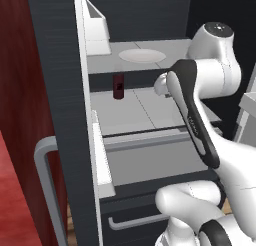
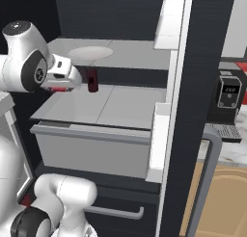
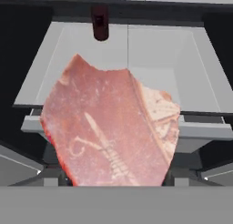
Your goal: Retrieve the steak from the fridge and place it on the saucepan with marinade on the stove.
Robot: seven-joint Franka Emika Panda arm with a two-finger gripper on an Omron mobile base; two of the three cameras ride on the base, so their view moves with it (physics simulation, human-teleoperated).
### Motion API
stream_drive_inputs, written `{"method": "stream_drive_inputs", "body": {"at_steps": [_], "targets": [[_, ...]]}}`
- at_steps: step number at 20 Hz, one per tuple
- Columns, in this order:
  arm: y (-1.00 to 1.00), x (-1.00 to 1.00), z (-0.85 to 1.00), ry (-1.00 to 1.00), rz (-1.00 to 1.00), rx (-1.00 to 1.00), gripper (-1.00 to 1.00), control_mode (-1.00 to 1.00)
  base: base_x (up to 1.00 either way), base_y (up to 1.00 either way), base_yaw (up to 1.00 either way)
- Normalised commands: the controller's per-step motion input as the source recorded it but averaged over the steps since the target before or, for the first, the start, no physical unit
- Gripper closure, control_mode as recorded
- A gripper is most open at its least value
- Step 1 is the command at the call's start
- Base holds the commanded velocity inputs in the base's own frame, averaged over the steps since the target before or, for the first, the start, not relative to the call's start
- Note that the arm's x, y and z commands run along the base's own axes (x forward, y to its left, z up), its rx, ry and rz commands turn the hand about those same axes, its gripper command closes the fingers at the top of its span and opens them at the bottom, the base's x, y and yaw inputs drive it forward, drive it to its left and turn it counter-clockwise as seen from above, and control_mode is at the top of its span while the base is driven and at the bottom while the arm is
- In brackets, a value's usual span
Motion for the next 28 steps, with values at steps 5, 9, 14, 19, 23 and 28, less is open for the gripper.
{"method": "stream_drive_inputs", "body": {"at_steps": [5, 9, 14, 19, 23, 28], "targets": [[-0.18, -0.46, -0.29, 0.19, 0.0, 0.01, 1.0, -1.0, 0.0, 0.0, 0.0], [-0.14, -0.54, -0.18, 0.18, 0.0, 0.0, 1.0, -1.0, 0.0, 0.0, 0.0], [0.0, -0.49, -0.12, 0.18, 0.0, 0.0, 1.0, -1.0, 0.0, 0.0, 0.0], [0.0, -0.48, -0.1, 0.1, 0.0, 0.0, 1.0, -1.0, 0.0, 0.0, 0.0], [0.0, -0.35, -0.16, 0.0, 0.0, 0.0, 1.0, -1.0, 0.0, 0.0, 0.0], [0.0, -0.24, -0.01, 0.01, 0.0, 0.0, 1.0, -1.0, 0.0, 0.0, 0.0]]}}
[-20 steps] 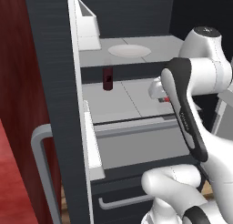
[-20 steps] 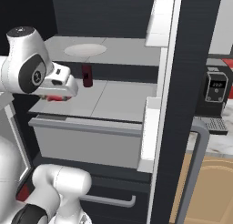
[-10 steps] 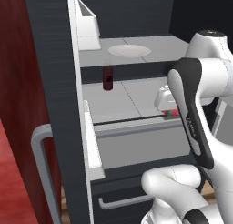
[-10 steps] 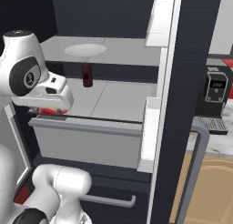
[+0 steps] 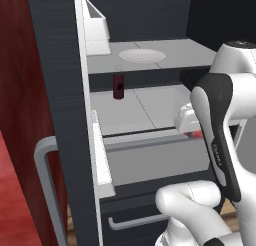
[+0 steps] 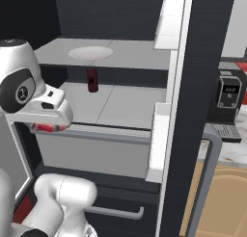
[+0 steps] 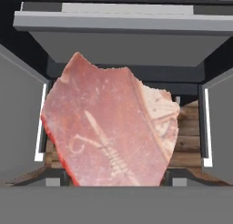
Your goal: Retrieve the steak from the fridge and place it on the saucepan with marinade on the stove.
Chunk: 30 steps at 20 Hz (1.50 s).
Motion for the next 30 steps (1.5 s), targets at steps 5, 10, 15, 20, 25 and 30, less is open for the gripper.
{"method": "stream_drive_inputs", "body": {"at_steps": [5, 10, 15, 20, 25, 30], "targets": [[0.0, -0.13, 0.0, 0.01, 0.0, 0.0, 1.0, -1.0, 0.0, 0.0, 0.0], [0.0, 0.0, 0.0, 0.0, 0.0, 0.0, 1.0, -1.0, 0.0, 0.0, 0.0], [0.0, 0.0, 0.0, 0.0, 0.0, 0.0, 1.0, 1.0, -0.3, 0.0, 0.0], [0.0, 0.0, 0.0, 0.0, 0.0, 0.0, 1.0, 1.0, -1.0, 0.0, 0.0], [0.0, 0.0, 0.0, 0.0, 0.0, 0.0, 1.0, 1.0, -1.0, 0.0, -0.01], [0.0, 0.0, 0.0, 0.0, 0.0, 0.0, 1.0, 1.0, -0.97, -0.05, -0.08]]}}
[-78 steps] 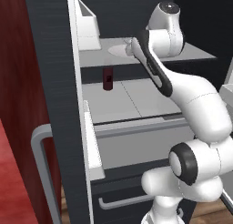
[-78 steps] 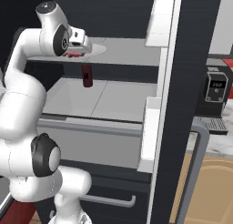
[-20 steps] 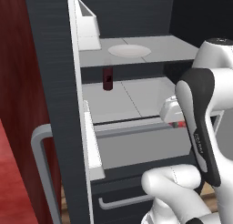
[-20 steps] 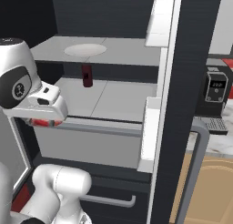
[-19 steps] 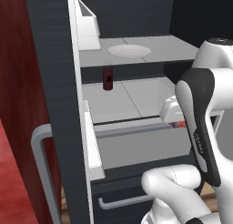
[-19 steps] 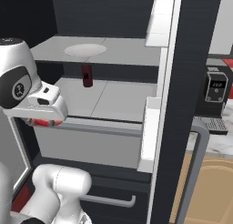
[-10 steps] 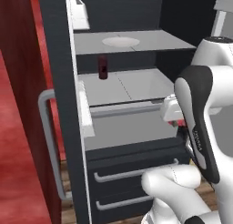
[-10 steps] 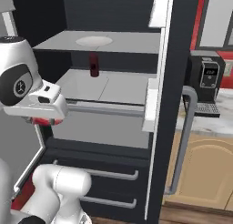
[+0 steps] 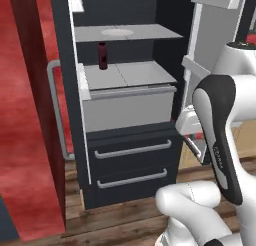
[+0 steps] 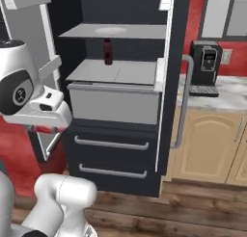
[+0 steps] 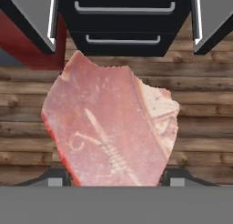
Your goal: Retrieve the steak from the fridge and place it on the saucepan with marinade on the stove.
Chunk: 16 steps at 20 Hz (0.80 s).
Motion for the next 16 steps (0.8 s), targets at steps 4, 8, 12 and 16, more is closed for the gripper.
{"method": "stream_drive_inputs", "body": {"at_steps": [4, 8, 12, 16], "targets": [[0.0, 0.0, 0.0, 0.0, 0.0, 0.0, 1.0, 1.0, -0.86, -0.38, -0.38], [0.0, 0.0, 0.0, 0.0, 0.0, 0.0, 1.0, 1.0, -0.63, -0.08, -0.75], [0.0, 0.0, 0.0, 0.0, 0.0, 0.0, 1.0, 1.0, -0.42, 0.0, -0.87], [0.0, 0.0, 0.0, 0.0, 0.0, 0.0, 1.0, 1.0, -0.28, 0.0, -0.87]]}}
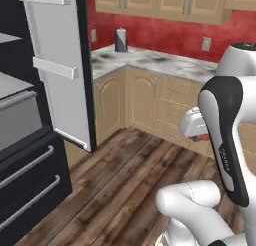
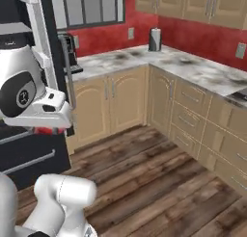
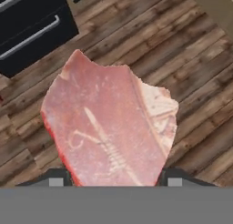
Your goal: Retrieve the steak from the fridge and place it on the saucepan with marinade on the stove.
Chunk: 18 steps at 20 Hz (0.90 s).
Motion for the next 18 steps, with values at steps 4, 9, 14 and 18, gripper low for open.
{"method": "stream_drive_inputs", "body": {"at_steps": [4, 9, 14, 18], "targets": [[0.0, 0.0, 0.0, 0.0, 0.0, 0.0, 1.0, 1.0, -0.23, 0.0, -0.87], [0.0, 0.0, 0.0, 0.0, 0.0, 0.0, 1.0, 1.0, -0.14, 0.0, -0.89], [0.0, 0.0, 0.0, 0.0, 0.0, 0.0, 1.0, 1.0, -0.01, -0.19, -0.77], [0.0, 0.0, 0.0, 0.0, 0.0, 0.0, 1.0, 1.0, 0.47, -0.24, -0.48]]}}
